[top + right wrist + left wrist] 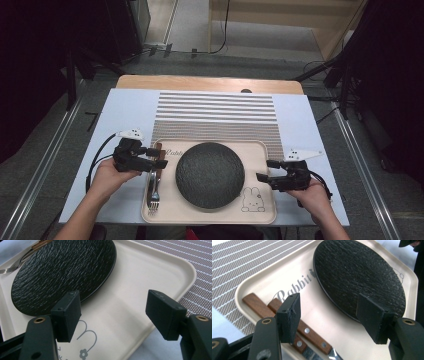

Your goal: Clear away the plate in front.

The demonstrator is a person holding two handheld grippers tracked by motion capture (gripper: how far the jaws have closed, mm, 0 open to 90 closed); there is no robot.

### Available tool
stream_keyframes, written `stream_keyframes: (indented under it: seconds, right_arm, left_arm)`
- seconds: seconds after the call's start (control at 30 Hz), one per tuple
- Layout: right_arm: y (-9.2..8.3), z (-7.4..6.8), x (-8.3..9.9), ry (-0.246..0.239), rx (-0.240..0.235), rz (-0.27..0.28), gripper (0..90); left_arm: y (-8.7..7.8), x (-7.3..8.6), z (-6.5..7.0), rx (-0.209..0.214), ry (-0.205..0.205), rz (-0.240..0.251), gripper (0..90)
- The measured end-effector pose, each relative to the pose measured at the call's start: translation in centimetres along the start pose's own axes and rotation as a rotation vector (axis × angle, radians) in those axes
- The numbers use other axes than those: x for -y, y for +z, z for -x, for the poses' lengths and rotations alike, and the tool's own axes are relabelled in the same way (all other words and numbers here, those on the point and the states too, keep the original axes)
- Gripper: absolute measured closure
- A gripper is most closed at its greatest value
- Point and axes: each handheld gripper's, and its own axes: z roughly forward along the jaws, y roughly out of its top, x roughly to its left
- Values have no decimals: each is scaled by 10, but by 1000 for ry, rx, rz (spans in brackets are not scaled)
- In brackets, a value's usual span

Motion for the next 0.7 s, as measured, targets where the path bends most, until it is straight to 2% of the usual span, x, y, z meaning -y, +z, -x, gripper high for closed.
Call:
stream_keyframes:
  seconds: [0.7]
  right_arm:
    - [0, -1, 0, -6, -4, -4, 275]
  left_arm:
    - [-13, 26, -12, -63, -26, -38, 358]
